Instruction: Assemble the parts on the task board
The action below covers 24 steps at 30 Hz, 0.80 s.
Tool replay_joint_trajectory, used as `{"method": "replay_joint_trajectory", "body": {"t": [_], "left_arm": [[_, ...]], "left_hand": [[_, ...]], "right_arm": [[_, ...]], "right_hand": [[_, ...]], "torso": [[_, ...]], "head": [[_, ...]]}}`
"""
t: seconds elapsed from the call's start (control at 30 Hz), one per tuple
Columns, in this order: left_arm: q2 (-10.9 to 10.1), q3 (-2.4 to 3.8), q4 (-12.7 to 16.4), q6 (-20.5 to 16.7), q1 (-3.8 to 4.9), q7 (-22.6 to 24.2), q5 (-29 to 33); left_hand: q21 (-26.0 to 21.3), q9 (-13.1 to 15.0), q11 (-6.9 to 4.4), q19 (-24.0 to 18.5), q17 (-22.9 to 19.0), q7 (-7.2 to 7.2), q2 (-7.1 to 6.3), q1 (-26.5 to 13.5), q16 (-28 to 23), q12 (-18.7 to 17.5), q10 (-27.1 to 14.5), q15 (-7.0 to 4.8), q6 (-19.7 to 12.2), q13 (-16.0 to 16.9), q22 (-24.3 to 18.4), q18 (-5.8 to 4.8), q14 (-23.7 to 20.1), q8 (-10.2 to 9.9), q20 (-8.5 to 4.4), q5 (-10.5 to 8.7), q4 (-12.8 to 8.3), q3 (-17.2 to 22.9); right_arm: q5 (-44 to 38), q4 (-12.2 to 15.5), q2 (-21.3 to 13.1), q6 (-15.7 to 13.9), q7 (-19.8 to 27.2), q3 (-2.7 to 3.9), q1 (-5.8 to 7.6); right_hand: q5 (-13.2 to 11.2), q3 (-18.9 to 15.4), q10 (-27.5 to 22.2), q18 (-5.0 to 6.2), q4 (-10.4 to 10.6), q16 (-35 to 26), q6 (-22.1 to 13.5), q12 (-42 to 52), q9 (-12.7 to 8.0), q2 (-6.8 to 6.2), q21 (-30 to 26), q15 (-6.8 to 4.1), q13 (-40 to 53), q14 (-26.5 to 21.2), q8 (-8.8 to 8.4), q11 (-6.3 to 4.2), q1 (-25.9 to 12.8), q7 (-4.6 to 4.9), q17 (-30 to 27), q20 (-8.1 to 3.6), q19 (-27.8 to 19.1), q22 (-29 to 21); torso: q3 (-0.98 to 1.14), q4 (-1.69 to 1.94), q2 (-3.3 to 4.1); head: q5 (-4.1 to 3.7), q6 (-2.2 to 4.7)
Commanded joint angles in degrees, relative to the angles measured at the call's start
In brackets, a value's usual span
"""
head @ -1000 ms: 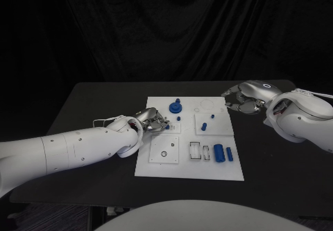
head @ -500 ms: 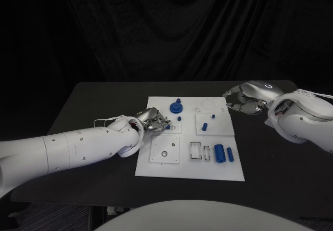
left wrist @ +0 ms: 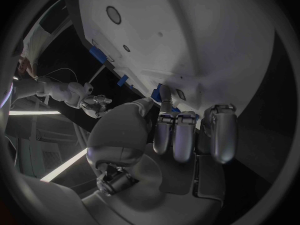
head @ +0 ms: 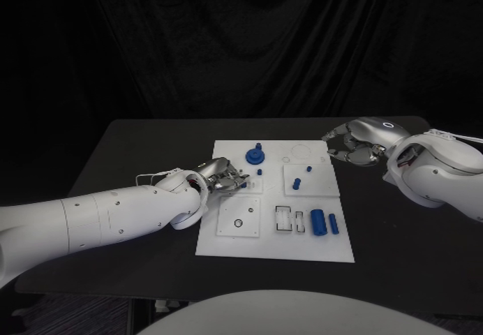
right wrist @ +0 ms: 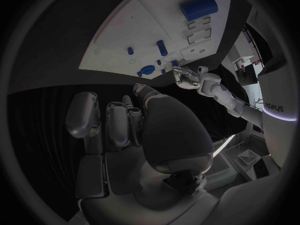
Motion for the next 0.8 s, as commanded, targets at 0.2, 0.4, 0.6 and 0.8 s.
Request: {"method": "replay_joint_trajectory", "body": {"t": [0.2,0.4,0.6,0.8], "left_arm": [[-0.1,-0.06,0.0,1.0,-0.27,1.2,0.1],[-0.1,-0.06,-0.2,1.3,-0.30,0.9,0.1],[-0.1,-0.06,-0.3,1.3,-0.33,1.2,0.1],[-0.1,-0.06,-0.4,0.9,-0.34,2.7,0.1]], "left_hand": [[-0.4,-0.2,-0.04,0.1,15.1,-0.12,2.51,-5.6,0.1,0.0,6.0,-0.06,0.7,15.0,9.6,0.64,5.8,-0.2,0.06,-0.16,0.1,-3.2],[-0.5,0.5,-0.17,0.1,15.1,-0.30,3.22,-7.1,0.1,0.0,6.0,-0.13,1.2,15.0,9.7,0.64,5.8,0.4,0.00,-0.19,0.1,-4.4],[-0.4,4.8,-0.57,0.3,15.1,-0.78,4.00,-7.6,0.1,0.0,6.0,-0.47,1.0,15.0,10.0,0.60,5.8,3.1,-0.30,-0.21,0.0,-6.1],[-0.7,10.6,-0.81,0.3,15.1,-1.06,4.98,-7.2,0.1,0.0,6.0,-0.69,-0.8,15.0,10.2,0.61,5.8,6.4,-0.54,0.63,0.0,-7.3]], "right_arm": [[0.0,-0.1,0.0,-0.1,-0.4,0.02,-0.23],[0.0,-0.1,0.0,-0.1,-0.4,0.02,-0.25],[0.0,-0.1,0.0,-0.2,-0.4,0.02,-0.25],[0.0,0.0,-0.1,-0.1,-0.4,0.02,-0.25]], "right_hand": [[0.2,0.2,-0.5,0.65,0.1,-0.4,0.3,-0.3,-0.1,-0.01,-0.2,0.34,6.4,2.3,0.17,0.08,-0.4,0.28,0.8,-0.08,-0.3,7.1],[0.2,0.2,-0.5,0.65,0.1,-0.4,0.3,-0.3,-0.1,-0.01,-0.2,0.34,6.4,2.3,0.17,0.08,-0.4,0.28,0.8,-0.08,-0.3,7.1],[0.2,0.2,-0.5,0.65,0.1,-0.4,0.3,-0.3,-0.1,-0.01,-0.2,0.34,6.4,2.3,0.17,0.08,-0.4,0.28,0.8,-0.08,-0.3,7.1],[0.3,0.3,-0.4,0.65,0.0,-0.4,0.3,-0.2,-0.1,-0.03,-0.2,0.34,6.4,2.4,0.18,0.09,-0.5,0.30,0.8,-0.07,-0.3,7.1]], "torso": [[0.00,0.02,0.02],[-0.02,0.03,0.05],[-0.03,-0.01,0.07],[-0.02,-0.04,0.07]], "head": [[-0.05,-0.01],[0.01,-0.01],[0.05,-0.01],[0.13,-0.01]]}}
